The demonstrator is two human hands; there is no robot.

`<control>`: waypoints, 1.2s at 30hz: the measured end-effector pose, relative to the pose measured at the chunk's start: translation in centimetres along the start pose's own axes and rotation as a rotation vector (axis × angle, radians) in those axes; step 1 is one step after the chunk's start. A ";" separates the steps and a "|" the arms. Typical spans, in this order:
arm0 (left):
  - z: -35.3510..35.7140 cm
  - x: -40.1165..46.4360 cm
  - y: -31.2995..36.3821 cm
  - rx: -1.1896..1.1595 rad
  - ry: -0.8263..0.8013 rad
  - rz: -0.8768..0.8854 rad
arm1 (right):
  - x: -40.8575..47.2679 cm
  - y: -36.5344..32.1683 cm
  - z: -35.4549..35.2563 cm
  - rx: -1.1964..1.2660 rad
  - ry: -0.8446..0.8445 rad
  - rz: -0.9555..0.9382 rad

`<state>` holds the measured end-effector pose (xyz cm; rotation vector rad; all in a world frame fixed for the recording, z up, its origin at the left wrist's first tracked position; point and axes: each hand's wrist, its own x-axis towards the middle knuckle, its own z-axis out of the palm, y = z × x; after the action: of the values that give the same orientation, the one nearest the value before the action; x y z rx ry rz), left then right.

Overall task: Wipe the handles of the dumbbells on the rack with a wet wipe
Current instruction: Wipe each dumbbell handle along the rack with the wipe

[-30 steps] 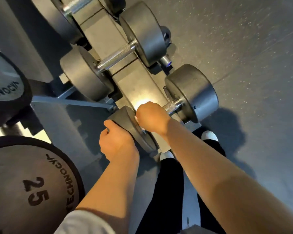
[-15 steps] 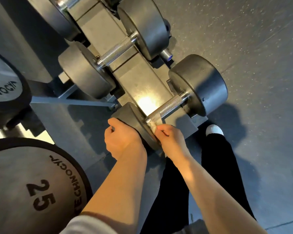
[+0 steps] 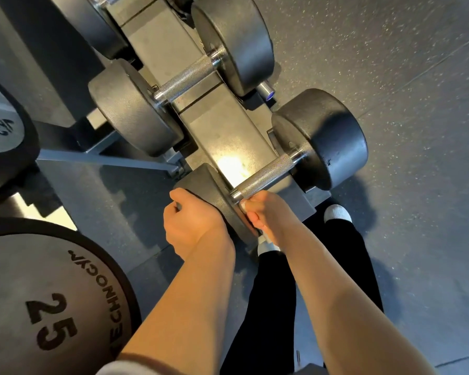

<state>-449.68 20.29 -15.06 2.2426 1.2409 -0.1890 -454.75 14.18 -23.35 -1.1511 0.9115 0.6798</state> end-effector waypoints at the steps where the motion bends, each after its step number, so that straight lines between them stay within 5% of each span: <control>1: 0.0 0.0 0.0 -0.007 -0.002 -0.004 | -0.7 0.0 0.2 -0.026 0.003 -0.011; 3: -0.1 0.1 0.0 -0.023 -0.006 -0.018 | -1.8 0.3 0.5 -0.010 0.067 -0.008; 6: -0.1 0.1 0.0 -0.032 -0.020 -0.030 | -3.4 1.2 1.3 0.437 0.219 -0.022; 7: -0.2 0.1 0.0 -0.034 -0.026 -0.034 | -3.6 1.3 1.3 0.397 0.313 -0.102; 12: -0.2 0.1 -0.2 -0.047 -0.045 -0.026 | -2.2 -0.2 -0.4 -0.508 0.876 -0.607; 15: -0.2 0.4 -0.4 -0.046 -0.049 -0.013 | -1.4 -0.4 -0.4 -0.705 0.754 -0.595; 18: -0.2 0.7 -0.4 -0.011 -0.054 0.007 | -1.2 -0.1 0.8 -0.840 0.545 -0.830; 21: -0.3 0.9 -0.6 0.019 -0.054 0.021 | -1.0 -1.0 0.4 -0.968 0.379 -0.702; 25: -0.2 1.0 -0.7 0.010 -0.059 0.016 | -0.9 -1.3 -2.3 -1.042 0.870 -0.574; 29: 0.0 1.1 -0.7 0.006 -0.067 -0.005 | 0.1 -0.5 -2.7 -0.565 1.156 -0.637; 32: 0.0 1.3 -0.9 0.010 -0.074 -0.010 | -0.2 -0.4 -1.6 -0.316 0.971 -0.650; 36: -0.1 1.5 -0.9 0.038 -0.086 -0.008 | -0.9 0.0 0.0 -0.496 0.501 -0.664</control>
<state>-449.55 21.79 -15.93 2.2371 1.2097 -0.3113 -455.22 14.16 -22.54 -2.0029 0.7061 0.0532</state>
